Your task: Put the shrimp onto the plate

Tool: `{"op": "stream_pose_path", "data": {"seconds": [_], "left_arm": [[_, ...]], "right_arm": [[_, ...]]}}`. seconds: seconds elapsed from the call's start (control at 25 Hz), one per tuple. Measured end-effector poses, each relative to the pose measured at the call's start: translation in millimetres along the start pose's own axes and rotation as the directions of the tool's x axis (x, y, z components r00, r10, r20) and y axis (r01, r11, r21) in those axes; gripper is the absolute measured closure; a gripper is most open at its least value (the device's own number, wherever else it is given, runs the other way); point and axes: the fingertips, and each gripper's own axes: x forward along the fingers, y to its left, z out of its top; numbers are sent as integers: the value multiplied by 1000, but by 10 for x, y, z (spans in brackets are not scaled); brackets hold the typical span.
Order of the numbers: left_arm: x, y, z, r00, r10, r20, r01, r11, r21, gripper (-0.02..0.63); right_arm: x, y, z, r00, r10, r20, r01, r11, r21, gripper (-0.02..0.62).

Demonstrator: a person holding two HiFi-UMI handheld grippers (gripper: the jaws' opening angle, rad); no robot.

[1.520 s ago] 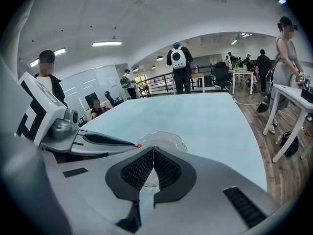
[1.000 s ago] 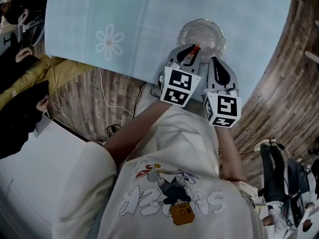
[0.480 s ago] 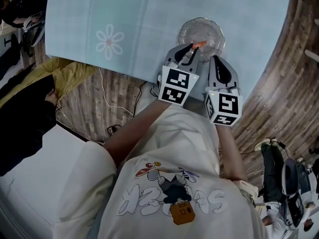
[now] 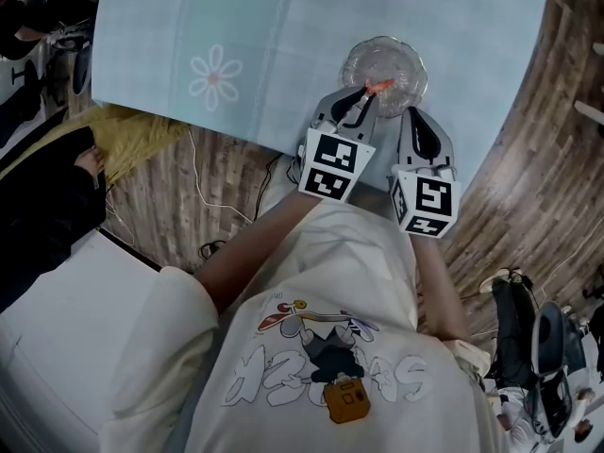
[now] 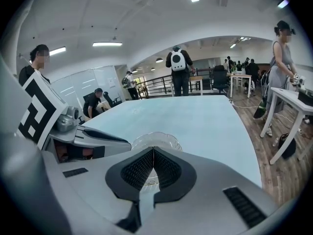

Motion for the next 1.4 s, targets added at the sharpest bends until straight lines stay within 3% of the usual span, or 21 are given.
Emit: {"op": "stream_pose_path", "data": {"seconds": [0.8,1.08,1.4], "left_arm": [[-565,-261,323,993,6,120,-11,999,45,552],[-857,-268,512,980,26,195,-46,994,99,598],[-1278,-314,820,960,8,281,-46,991,129,598]], "right_arm": [[-382,210,206,998,8,64,-5,999,-42,572],[-635,434,356,995,53,89,-45,995,-94,572],[-989,576,747,977,103,187,-84,991,-106,572]]}}
